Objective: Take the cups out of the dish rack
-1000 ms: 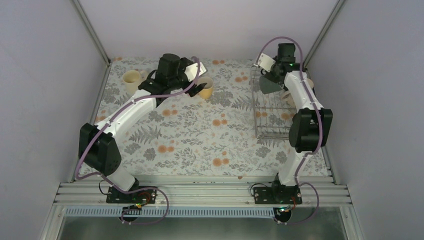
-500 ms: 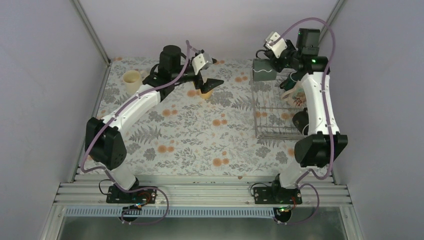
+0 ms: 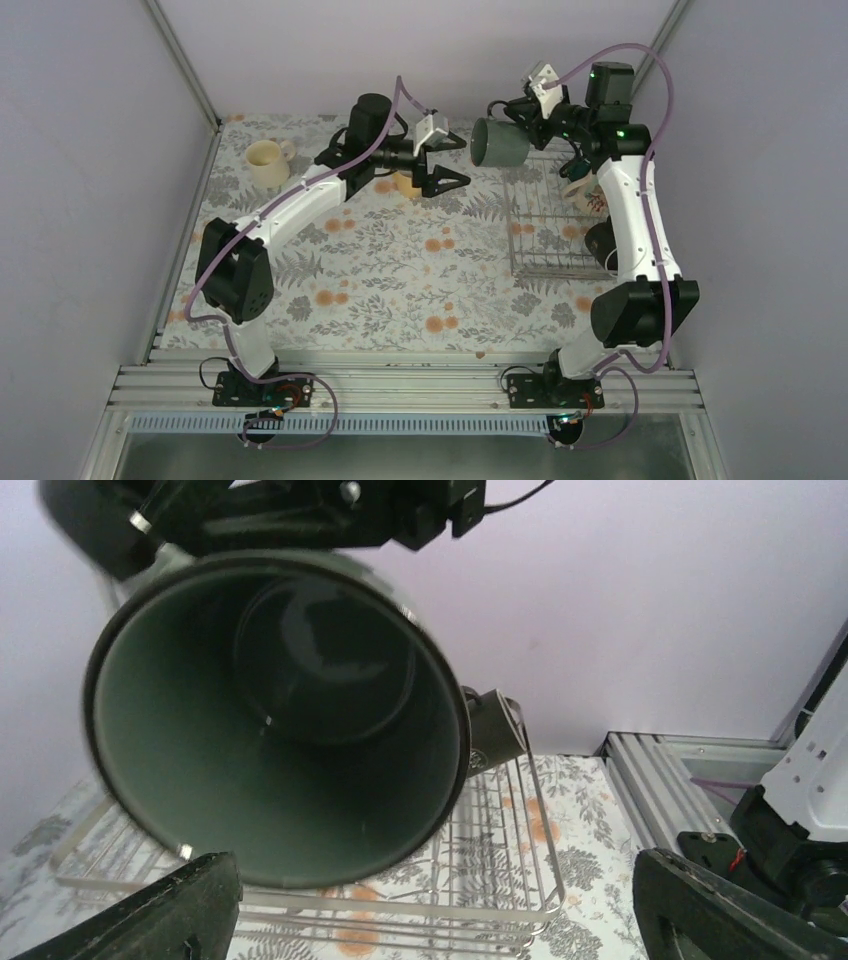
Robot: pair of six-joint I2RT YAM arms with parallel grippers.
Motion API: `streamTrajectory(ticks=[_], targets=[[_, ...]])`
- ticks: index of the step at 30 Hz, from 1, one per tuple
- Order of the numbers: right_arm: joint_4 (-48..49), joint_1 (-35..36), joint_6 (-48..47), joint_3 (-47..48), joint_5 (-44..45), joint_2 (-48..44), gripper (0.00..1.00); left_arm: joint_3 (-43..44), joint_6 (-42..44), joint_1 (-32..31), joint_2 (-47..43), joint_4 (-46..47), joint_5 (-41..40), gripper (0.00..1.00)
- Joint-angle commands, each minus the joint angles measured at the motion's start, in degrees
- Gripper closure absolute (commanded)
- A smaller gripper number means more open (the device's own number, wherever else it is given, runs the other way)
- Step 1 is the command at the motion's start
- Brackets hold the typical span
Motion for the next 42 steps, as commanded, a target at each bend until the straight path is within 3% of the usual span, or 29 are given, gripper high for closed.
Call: streamTrajectory(ticks=[1, 10, 16, 21, 23, 27, 35, 38, 42], targets=[[6.8, 1.2, 5.1, -0.4, -4.9, -1.2, 0.97, 2.3, -2.0, -1.1, 0.4, 3.1, 2.1, 0.03], [8.8, 3.1, 7.8, -0.9, -6.6, -0.3, 0.97, 1.8, -4.5, -2.3, 0.9, 7.3, 2.4, 0.07], [9.1, 3.8, 7.9, -1.0, -6.1, -0.1, 0.97, 3.8, -3.0, -2.6, 1.2, 5.1, 1.4, 0.31], [9.1, 4.3, 8.2, -0.9, -6.3, -0.2, 0.97, 3.6, -3.3, -2.7, 1.2, 4.7, 1.3, 0.40], [9.2, 4.5, 8.2, -1.2, -6.0, -0.4, 0.97, 3.4, -3.2, -2.7, 1.2, 4.6, 1.2, 0.54], [9.0, 4.4, 7.9, -1.5, -5.1, -0.5, 0.97, 3.9, -3.1, -2.7, 0.9, 3.2, -0.8, 0.94], [8.2, 4.8, 7.4, -1.5, -4.6, -0.9, 0.95, 3.2, -1.2, -2.8, -0.3, 1.5, -2.5, 0.98], [8.4, 4.9, 7.0, -2.4, -3.9, -1.6, 0.88, 3.3, 0.6, -2.8, -0.8, 0.1, -3.6, 0.98], [7.3, 5.0, 6.7, -2.3, -1.4, -1.8, 0.46, 3.7, 2.7, -2.7, -1.8, -1.7, -4.5, 0.97]])
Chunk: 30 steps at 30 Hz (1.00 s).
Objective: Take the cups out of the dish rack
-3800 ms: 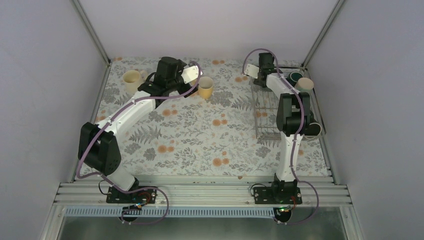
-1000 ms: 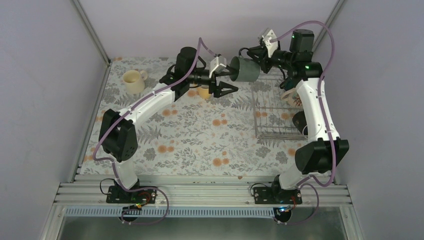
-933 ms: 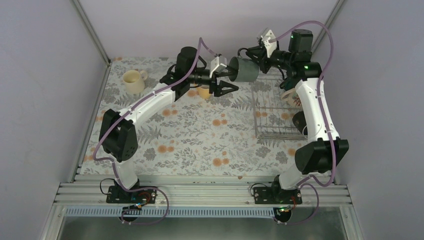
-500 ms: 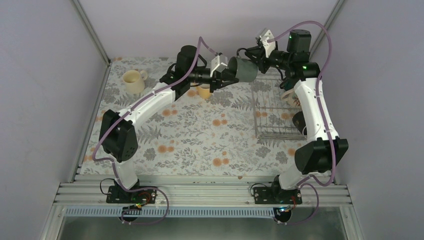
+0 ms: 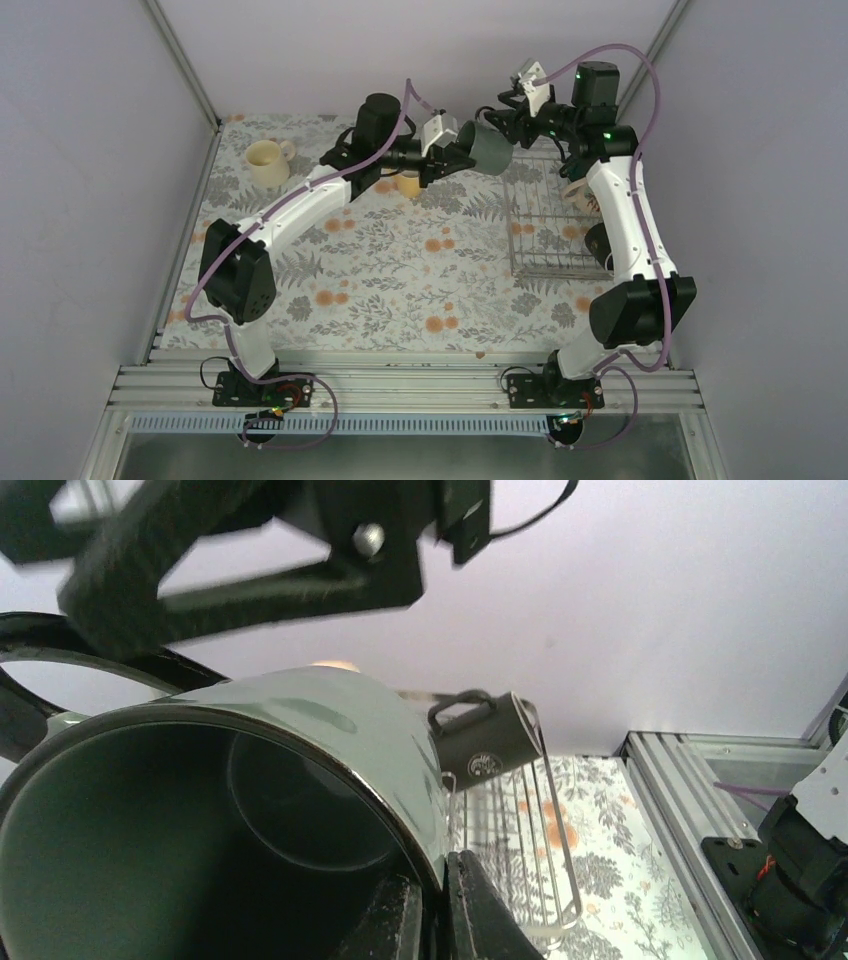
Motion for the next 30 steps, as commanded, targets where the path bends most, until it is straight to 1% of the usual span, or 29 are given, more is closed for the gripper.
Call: streamTrajectory(ticks=[1, 2, 3, 4, 8, 13, 16, 18, 20, 21, 22, 23, 25, 28, 30], targets=[[2.4, 1.3, -1.8, 0.2, 0.1, -2.3, 0.37, 1.0, 3.2, 0.0, -2.5, -2.1, -1.7, 0.98], [2.5, 1.3, -1.9, 0.0, 1.0, -2.6, 0.21, 1.1, 4.3, 0.0, -3.0, -3.1, -2.4, 0.98], [2.6, 1.4, -2.0, -0.5, 2.1, -3.1, 0.09, 1.0, 5.3, 0.1, -3.4, -3.8, -3.3, 0.98], [3.0, 1.4, -2.3, -1.0, 3.2, -3.8, 0.01, 0.7, 6.2, 0.2, -4.0, -4.2, -4.3, 0.98], [5.3, 1.3, -3.0, -4.7, 8.1, -7.1, 0.00, -0.3, 8.9, 1.8, -5.9, -5.3, -7.6, 0.98], [5.4, 1.3, -3.4, -5.8, 17.4, -9.9, 0.00, 1.0, 16.4, 4.5, -7.2, -12.7, -16.2, 0.98], [5.1, 1.2, -3.8, -7.1, 23.1, -11.2, 0.00, 3.0, 21.0, 8.0, -7.6, -18.2, -19.6, 0.98], [4.0, 1.1, -4.5, -7.7, 25.5, -11.5, 0.00, 6.9, 24.8, 12.1, -6.8, -23.6, -20.3, 0.98], [2.5, 1.0, -5.2, -8.1, 26.6, -11.7, 0.00, 11.7, 30.2, 15.6, -4.9, -31.0, -21.5, 0.98], [1.8, 1.0, -5.4, -8.4, 26.7, -11.9, 0.00, 14.5, 33.4, 17.1, -3.3, -34.1, -23.3, 0.97], [1.0, 1.0, -5.7, -8.7, 26.5, -12.0, 0.00, 17.3, 35.0, 19.0, -2.5, -37.4, -24.8, 0.98], [0.1, 1.0, -5.9, -9.0, 26.4, -12.2, 0.00, 20.1, 38.0, 20.9, -0.6, -40.6, -25.4, 0.98], [-1.0, 1.0, -5.9, -9.7, 26.4, -12.6, 0.00, 25.8, 41.5, 24.9, 2.4, -46.7, -25.4, 0.98], [-1.4, 1.0, -5.8, -12.0, 26.8, -14.0, 0.00, 32.4, 48.0, 28.8, 6.6, -54.7, -27.9, 0.98], [-1.0, 1.0, -5.9, -14.4, 27.3, -15.2, 0.00, 34.7, 51.9, 30.8, 8.8, -58.6, -29.7, 0.98]])
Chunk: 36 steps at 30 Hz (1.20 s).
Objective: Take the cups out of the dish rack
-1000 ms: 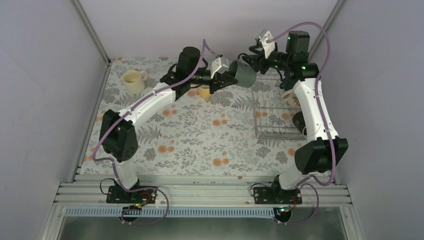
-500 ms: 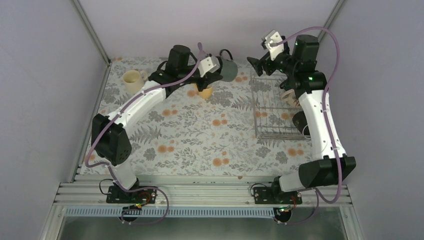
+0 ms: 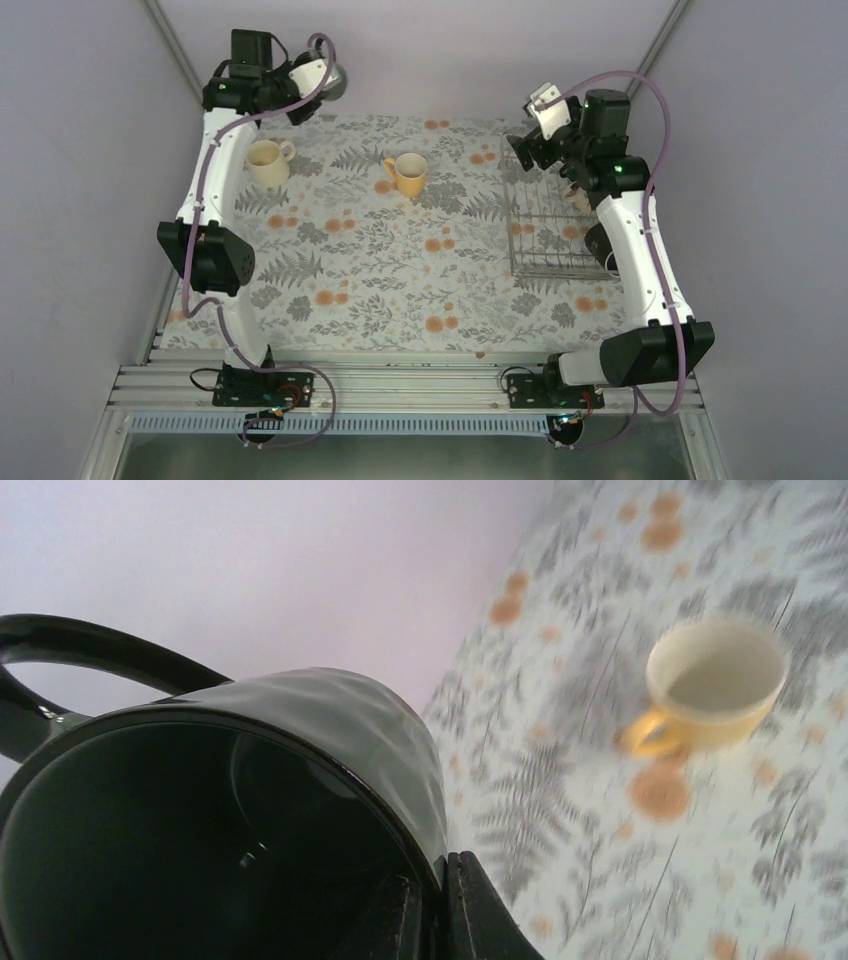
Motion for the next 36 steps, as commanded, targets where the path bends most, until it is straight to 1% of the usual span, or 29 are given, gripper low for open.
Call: streamTrajectory(ticks=[1, 3, 6, 9, 15, 20, 28, 36], targets=[[-0.5, 0.1, -0.9, -4.9, 2.2, -4.0, 0.00, 6.1, 15.0, 4.6, 4.8, -13.9, -3.9, 0.98], [0.2, 0.1, -1.1, -7.5, 2.3, -5.3, 0.00, 5.8, 17.7, 5.5, 5.9, -15.9, -5.3, 0.98], [1.7, 0.0, -1.3, -11.8, 2.2, -6.9, 0.00, 3.5, 20.2, 6.0, 6.0, -15.3, -6.0, 0.98], [2.0, 0.0, -1.1, -13.9, 2.1, -7.5, 0.00, 2.7, 22.2, 5.9, 6.8, -14.7, -5.8, 0.98], [3.1, -0.1, -1.0, -17.4, 2.4, -8.2, 0.00, 6.7, 22.6, 5.7, 12.8, -16.2, -7.1, 0.98], [4.8, -0.2, 0.3, -19.0, 5.0, -7.8, 0.00, 9.0, 21.4, 4.4, 17.0, -17.9, -8.4, 0.98], [5.1, -0.6, 1.3, -18.8, 4.1, -7.3, 0.00, 8.1, 21.0, 1.2, 20.1, -19.7, -11.3, 0.98], [5.2, -0.8, 0.9, -19.9, 3.8, -7.6, 0.00, 7.1, 21.3, -0.2, 22.6, -22.5, -14.2, 0.98]])
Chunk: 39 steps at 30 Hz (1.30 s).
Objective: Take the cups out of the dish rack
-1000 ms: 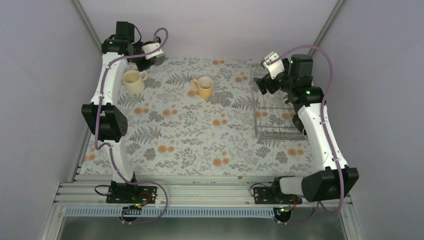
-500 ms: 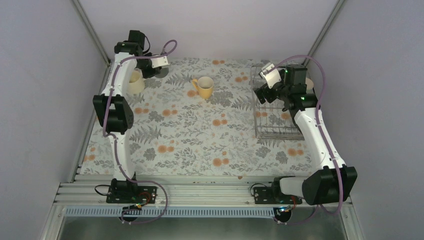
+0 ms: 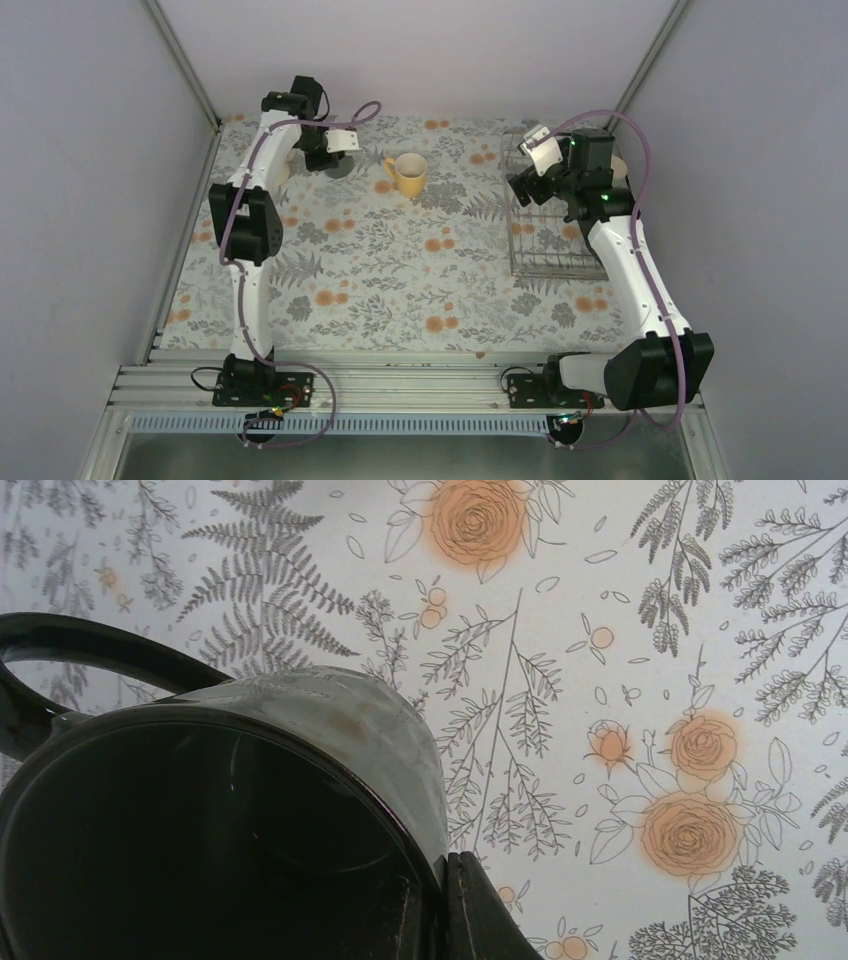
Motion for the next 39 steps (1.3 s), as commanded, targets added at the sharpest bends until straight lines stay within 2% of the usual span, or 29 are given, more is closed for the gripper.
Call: streamTrajectory(ticks=[1, 16, 18, 21, 22, 28, 31, 34, 37, 39], targets=[[1.6, -0.6, 0.7, -1.0, 0.3, -0.6, 0.00, 0.6, 1.1, -0.1, 1.4, -0.6, -2.0, 0.98], [1.2, -0.7, 0.6, -0.9, -0.3, -0.6, 0.00, -1.2, -0.6, -0.8, 3.2, 3.2, -6.3, 0.97], [1.3, -0.7, 0.6, -1.0, 0.6, -0.6, 0.00, -0.7, -1.4, -1.0, 3.1, 4.2, -6.4, 0.89], [1.1, -1.0, 0.8, -0.4, 2.5, 0.3, 0.00, -0.2, -1.9, -1.2, 2.8, 4.2, -6.6, 0.69], [0.8, -1.1, 1.0, 0.0, 3.2, 0.6, 0.00, 0.1, -1.9, -1.2, 2.8, 3.6, -6.5, 0.65], [-0.9, -2.0, 1.3, 3.0, 5.2, 2.3, 0.00, 1.0, -1.9, -1.3, 2.2, 2.4, -6.3, 0.62], [-1.1, -3.0, 2.4, 4.7, 9.8, 3.8, 0.00, 2.7, -2.6, -1.3, 1.5, 1.5, -6.6, 0.60], [-2.6, -7.5, 4.0, 8.5, 13.8, 8.0, 0.00, 4.8, -3.5, -1.7, -1.1, 0.2, -5.3, 0.41], [-8.4, -13.6, 4.1, 16.1, 9.3, 13.8, 0.00, 4.4, -4.7, -2.7, -6.0, 1.9, -3.5, 0.27], [-12.0, -16.5, 2.8, 20.5, 6.7, 17.1, 0.00, 2.4, -6.0, -3.7, -10.5, 4.7, -2.1, 0.23]])
